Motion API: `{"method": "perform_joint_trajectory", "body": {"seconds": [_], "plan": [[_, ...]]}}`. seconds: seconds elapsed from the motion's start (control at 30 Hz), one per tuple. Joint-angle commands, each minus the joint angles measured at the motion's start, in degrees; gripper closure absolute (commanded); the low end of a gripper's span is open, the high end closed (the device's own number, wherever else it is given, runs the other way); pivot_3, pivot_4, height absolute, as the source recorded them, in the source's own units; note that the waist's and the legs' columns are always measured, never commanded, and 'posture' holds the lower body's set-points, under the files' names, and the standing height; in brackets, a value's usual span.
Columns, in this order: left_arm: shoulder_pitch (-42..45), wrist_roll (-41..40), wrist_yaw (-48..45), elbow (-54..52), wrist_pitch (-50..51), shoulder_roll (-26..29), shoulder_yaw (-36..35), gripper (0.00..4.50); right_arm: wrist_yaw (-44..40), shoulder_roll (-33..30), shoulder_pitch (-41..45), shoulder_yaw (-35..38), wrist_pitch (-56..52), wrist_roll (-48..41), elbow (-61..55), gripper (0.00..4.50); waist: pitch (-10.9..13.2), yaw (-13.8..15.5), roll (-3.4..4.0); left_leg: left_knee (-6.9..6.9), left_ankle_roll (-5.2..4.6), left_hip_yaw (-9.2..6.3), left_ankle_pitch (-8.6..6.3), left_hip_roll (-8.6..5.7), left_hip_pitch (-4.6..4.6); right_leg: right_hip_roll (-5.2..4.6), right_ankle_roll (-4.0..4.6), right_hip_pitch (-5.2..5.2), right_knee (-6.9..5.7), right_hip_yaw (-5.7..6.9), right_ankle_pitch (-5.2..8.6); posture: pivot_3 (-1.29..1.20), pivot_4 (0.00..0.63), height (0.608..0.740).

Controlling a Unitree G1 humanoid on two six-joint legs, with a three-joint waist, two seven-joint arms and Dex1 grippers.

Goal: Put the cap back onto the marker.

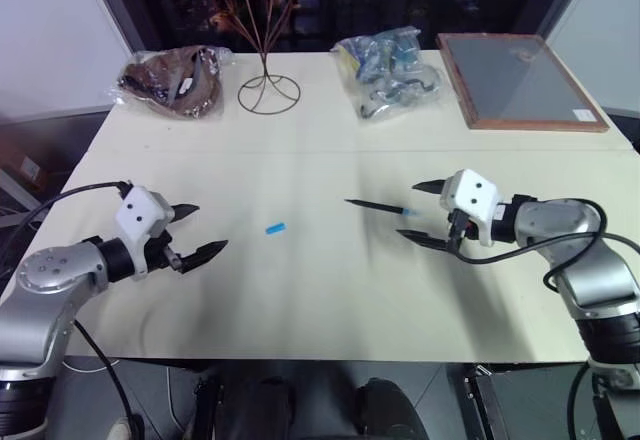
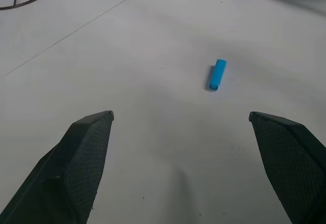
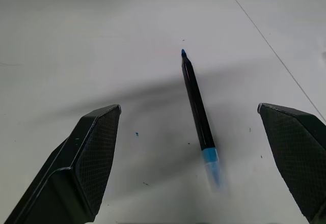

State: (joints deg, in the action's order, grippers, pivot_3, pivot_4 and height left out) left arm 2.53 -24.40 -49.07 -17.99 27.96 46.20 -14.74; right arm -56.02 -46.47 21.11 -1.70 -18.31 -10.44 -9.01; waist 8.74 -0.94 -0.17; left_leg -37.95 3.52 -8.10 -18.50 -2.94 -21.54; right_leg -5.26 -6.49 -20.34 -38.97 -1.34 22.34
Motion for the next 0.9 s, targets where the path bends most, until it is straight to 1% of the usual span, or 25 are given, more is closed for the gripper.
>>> {"method": "perform_joint_trajectory", "body": {"seconds": [0.03,0.13,0.57,0.77,0.9], "plan": [[0.5,0.1,0.4,-0.8,-0.6,0.7,-1.1,0.02,0.0,-0.1,1.6,1.2,0.7,-0.8,-1.3,0.0,0.0,0.0,0.0,0.0,0.0,0.0,0.0,0.0,0.0,0.0,0.0,0.0,0.0,0.0,0.0,0.0,0.15,0.74],[1.4,-0.5,1.1,-0.9,-0.4,-0.2,-0.8,0.02,-0.1,-0.1,2.1,1.0,0.8,-0.6,-1.1,0.0,0.0,0.0,0.0,0.0,0.0,0.0,0.0,0.0,0.0,0.0,0.0,0.0,0.0,0.0,0.0,0.0,0.15,0.74],[2.6,-0.3,1.5,-0.6,-1.1,-0.8,-0.2,0.02,-0.1,0.4,2.4,0.5,1.2,-0.2,-0.2,0.0,0.0,0.0,0.0,-0.01,0.0,0.01,0.0,0.0,0.0,0.0,0.0,0.0,0.0,0.01,0.0,0.0,0.15,0.74],[5.5,1.9,1.3,1.8,-4.6,-3.2,4.1,0.02,0.8,1.2,2.9,0.5,2.1,0.3,1.3,0.0,0.0,0.0,0.0,-0.02,0.0,0.01,0.0,-0.02,-0.01,0.0,0.0,0.01,-0.01,0.02,0.0,0.0,0.15,0.74],[6.0,2.2,-0.3,4.0,-6.3,-3.9,5.9,0.02,1.6,2.1,2.0,0.4,1.6,0.0,-0.4,0.0,0.0,-0.1,0.0,-0.02,0.0,0.01,0.0,-0.02,-0.01,0.0,0.0,-0.01,-0.01,0.02,0.0,0.0,0.15,0.74]]}}
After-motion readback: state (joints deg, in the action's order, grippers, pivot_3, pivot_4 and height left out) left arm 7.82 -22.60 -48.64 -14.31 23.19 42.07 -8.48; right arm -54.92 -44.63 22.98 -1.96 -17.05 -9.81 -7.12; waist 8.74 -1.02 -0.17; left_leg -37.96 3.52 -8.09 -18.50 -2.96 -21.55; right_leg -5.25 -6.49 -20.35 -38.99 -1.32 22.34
